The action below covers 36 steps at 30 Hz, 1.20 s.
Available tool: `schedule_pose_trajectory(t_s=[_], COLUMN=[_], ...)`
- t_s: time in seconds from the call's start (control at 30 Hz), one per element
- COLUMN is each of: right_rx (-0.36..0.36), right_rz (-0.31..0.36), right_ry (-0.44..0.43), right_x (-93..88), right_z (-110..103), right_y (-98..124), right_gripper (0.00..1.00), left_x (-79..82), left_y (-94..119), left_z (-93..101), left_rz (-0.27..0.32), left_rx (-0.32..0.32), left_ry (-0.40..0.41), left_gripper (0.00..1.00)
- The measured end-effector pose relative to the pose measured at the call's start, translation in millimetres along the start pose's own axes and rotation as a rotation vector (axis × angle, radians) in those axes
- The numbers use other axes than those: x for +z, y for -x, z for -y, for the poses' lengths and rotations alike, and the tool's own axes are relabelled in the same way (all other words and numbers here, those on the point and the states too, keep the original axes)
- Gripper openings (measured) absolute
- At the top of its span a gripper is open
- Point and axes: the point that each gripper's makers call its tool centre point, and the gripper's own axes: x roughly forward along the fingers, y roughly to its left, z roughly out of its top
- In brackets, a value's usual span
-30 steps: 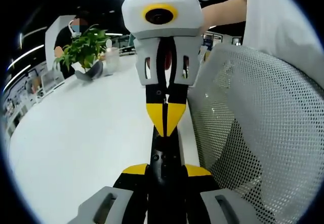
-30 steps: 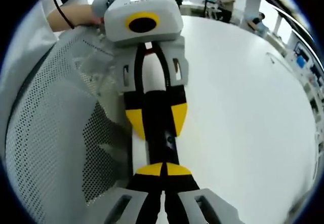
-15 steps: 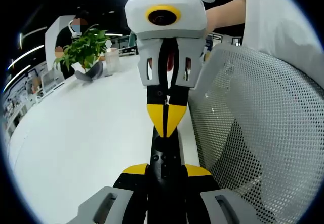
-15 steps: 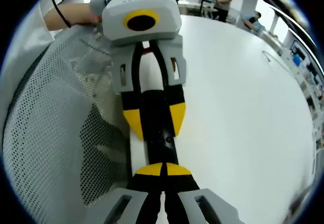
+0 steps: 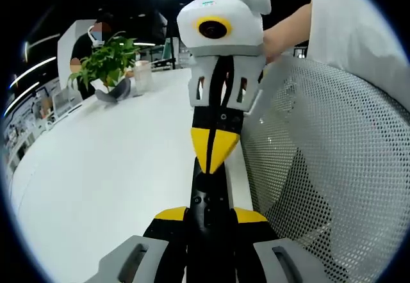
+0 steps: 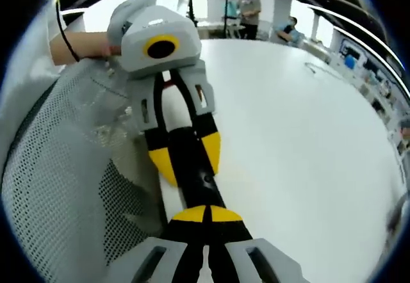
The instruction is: Press the specified remote control buttons in sequence, fully releasing each button before pressing the next.
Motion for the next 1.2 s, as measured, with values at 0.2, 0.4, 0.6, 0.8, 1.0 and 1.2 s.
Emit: schedule_pose_trajectory(t_s=[0.2,0.4,0.6,0.8,1.0,1.2], right_rx=[-0.004,-0.011,0.010,0.010,-0.016,-0.028], right_rz=[0.016,-0.058,-0.119,-0.141,-0.058,-0.064], right_ry=[0.030,0.289,0.254,0.246,0.149,0.216], right_x=[3.7,7.7,7.6,7.7,8.9,9.5], right_z=[-3,-8,-7,-6,-5,-8], right_y=[-3,-9,-10,-11,-10,-9], right_gripper=[0.00,0.00,0.00,0.00,0.00,0.00], left_x=[0.1,0.3,0.3,0.3,0.3,0.4], left_y=[0,0,0,0,0,0], left_z=[0.0,0.0,0.1,-0.1,-0.1,-0.1], left_rz=[0.000,0.001,0.001,0.001,0.005,0.005], left_rx=[0.001,0.001,0.000,0.002,0.003,0.004], left_ry=[0.001,0.001,-0.001,0.000,0.002,0.004], left_gripper=[0.25,0.25,0.25,0.25,0.25,0.25])
